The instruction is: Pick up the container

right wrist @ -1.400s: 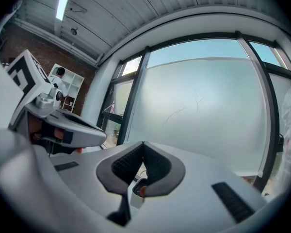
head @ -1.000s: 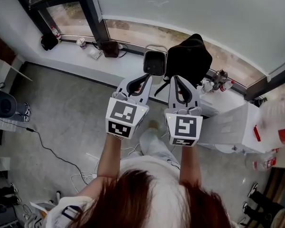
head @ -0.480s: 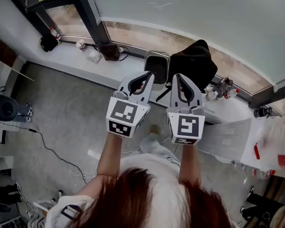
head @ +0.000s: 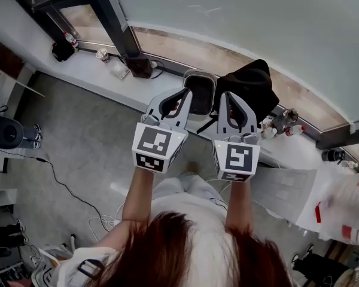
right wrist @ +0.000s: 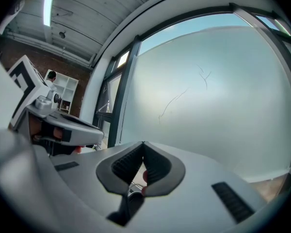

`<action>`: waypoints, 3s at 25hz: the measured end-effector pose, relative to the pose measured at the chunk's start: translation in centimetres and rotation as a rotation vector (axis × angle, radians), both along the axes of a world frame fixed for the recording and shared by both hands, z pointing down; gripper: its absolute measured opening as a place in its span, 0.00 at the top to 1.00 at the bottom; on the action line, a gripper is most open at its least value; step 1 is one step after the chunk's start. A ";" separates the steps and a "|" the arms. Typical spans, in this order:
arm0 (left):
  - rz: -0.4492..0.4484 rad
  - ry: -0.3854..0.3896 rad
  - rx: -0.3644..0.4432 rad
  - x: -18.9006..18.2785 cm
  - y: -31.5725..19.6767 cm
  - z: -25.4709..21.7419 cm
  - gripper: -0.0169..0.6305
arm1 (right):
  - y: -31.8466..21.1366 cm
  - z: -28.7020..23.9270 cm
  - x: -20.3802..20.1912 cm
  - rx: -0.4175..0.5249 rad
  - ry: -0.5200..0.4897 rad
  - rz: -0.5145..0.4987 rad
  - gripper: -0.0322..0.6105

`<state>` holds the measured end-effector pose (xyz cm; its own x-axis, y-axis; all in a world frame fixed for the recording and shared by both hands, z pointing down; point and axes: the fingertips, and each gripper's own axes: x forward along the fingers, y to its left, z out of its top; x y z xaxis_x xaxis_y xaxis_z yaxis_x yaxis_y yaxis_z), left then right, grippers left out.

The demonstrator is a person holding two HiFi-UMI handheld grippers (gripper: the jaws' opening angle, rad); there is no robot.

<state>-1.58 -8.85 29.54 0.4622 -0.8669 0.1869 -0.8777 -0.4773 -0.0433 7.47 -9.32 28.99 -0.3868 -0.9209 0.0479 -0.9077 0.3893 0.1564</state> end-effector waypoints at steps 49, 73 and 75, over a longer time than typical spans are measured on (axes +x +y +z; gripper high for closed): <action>0.074 -0.082 -0.147 -3.4 -16.9 10.5 0.94 | -17.3 11.1 -5.1 -0.224 0.128 0.005 0.91; 0.144 -0.169 -0.252 -4.7 -25.1 20.6 0.94 | -24.7 20.5 -5.8 -0.384 0.283 0.033 0.91; 0.153 -0.173 -0.260 -4.7 -25.5 21.5 0.94 | -25.0 21.0 -5.9 -0.402 0.313 0.028 0.91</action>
